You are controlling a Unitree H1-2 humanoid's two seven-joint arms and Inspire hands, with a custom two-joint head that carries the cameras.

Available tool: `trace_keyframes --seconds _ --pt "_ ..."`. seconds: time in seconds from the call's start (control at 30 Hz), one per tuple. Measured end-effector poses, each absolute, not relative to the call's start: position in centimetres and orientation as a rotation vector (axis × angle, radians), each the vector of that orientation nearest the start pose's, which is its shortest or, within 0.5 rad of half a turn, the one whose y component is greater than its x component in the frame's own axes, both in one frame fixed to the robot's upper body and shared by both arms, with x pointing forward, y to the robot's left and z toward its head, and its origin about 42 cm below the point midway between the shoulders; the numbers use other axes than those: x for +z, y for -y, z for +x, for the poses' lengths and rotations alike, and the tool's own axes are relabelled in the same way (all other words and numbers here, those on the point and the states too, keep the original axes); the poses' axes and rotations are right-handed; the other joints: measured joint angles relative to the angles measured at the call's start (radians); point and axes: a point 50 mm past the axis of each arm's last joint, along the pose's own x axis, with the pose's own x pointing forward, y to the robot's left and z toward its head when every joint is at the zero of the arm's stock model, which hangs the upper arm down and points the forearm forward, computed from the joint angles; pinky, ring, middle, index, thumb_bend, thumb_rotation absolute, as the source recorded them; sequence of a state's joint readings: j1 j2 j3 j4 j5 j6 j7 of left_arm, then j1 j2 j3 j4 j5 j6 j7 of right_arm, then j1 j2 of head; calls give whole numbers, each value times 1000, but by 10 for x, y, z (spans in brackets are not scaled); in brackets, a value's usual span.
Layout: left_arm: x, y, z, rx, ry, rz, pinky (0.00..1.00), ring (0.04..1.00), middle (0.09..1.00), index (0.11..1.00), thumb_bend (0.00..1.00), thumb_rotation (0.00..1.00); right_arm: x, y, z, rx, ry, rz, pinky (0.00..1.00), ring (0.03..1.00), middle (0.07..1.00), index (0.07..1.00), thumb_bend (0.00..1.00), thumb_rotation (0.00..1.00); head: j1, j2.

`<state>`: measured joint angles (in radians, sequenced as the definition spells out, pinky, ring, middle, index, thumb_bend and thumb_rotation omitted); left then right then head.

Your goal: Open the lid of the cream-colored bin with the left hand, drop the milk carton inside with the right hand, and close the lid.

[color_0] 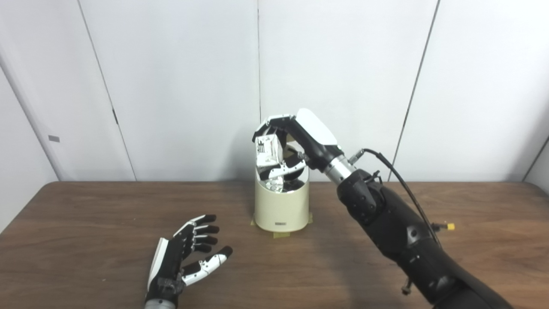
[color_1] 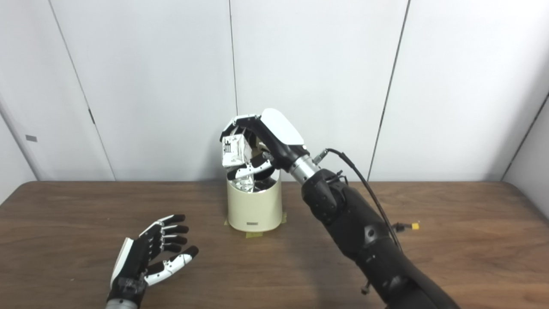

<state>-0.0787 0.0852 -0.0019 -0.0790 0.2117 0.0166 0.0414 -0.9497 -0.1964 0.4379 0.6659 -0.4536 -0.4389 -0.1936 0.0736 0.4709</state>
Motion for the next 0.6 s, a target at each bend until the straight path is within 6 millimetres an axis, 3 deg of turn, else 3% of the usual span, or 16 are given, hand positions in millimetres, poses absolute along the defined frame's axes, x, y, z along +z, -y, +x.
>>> trace_keyframes --seconds 0.6 --pt "143 -233 303 36 151 287 605 652 713 771 664 128 300 105 518 355 845 -857 309 361 450 511 525 0 -2 14"
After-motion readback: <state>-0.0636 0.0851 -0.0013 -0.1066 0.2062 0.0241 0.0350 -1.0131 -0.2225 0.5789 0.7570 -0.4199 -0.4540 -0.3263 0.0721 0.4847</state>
